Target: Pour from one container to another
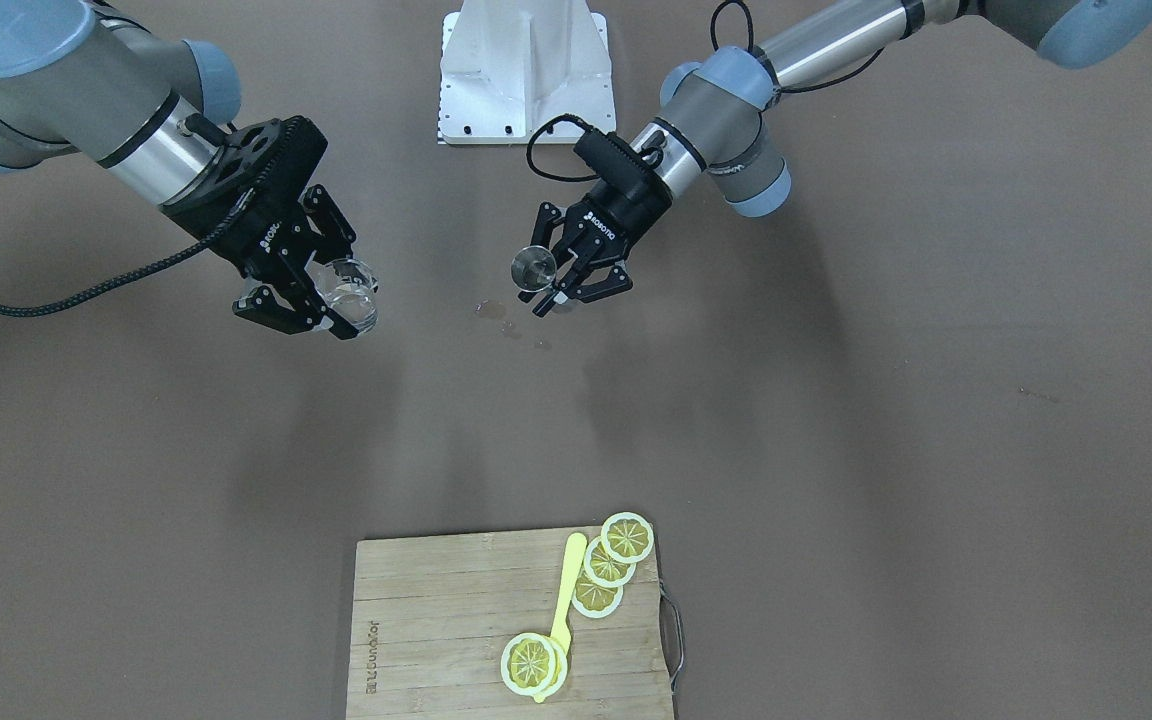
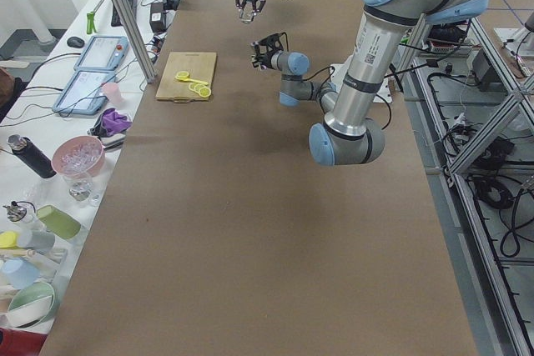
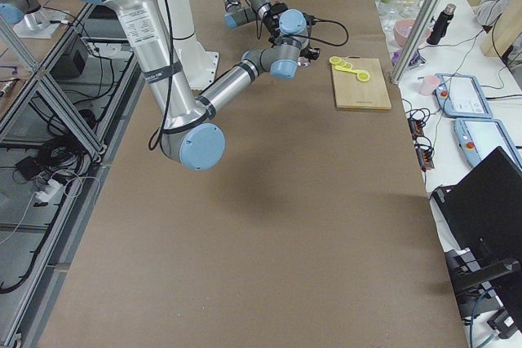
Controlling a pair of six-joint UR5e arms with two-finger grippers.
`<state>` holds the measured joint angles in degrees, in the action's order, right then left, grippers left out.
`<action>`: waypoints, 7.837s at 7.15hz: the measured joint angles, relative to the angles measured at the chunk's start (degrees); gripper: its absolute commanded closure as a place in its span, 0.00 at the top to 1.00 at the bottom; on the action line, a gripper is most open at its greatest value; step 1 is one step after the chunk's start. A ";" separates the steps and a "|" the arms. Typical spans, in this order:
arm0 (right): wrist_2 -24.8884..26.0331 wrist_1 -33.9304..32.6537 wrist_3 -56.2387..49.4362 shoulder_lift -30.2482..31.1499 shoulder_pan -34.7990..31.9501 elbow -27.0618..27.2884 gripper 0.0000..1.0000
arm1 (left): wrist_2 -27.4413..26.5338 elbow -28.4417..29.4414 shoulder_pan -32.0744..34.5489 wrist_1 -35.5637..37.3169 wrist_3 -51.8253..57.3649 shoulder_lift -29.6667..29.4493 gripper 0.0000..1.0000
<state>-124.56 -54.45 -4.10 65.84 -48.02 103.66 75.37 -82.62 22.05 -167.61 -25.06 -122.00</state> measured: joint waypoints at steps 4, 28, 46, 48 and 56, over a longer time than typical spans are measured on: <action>-4.34 -13.38 -7.55 -2.22 -1.13 4.09 0.00 | -1.09 3.06 -0.01 -2.14 0.09 -1.60 0.00; 2.05 -44.99 -33.24 -14.49 6.58 5.68 0.00 | -5.90 5.88 -4.75 -10.15 5.63 -2.80 0.00; 12.30 -55.82 -31.12 -21.81 10.87 2.93 0.00 | -7.18 6.21 -4.73 -10.16 7.03 -2.82 0.00; 13.42 -57.33 -30.45 -22.97 11.20 2.27 0.00 | -7.23 6.28 -4.73 -10.15 7.04 -2.83 0.00; 19.76 -62.21 -30.73 -25.17 13.86 2.03 0.00 | -7.17 6.28 -4.69 -10.19 7.14 -2.81 0.00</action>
<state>-104.80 -116.66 -34.84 40.67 -34.16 105.69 68.20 -76.34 17.36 -177.80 -17.91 -124.81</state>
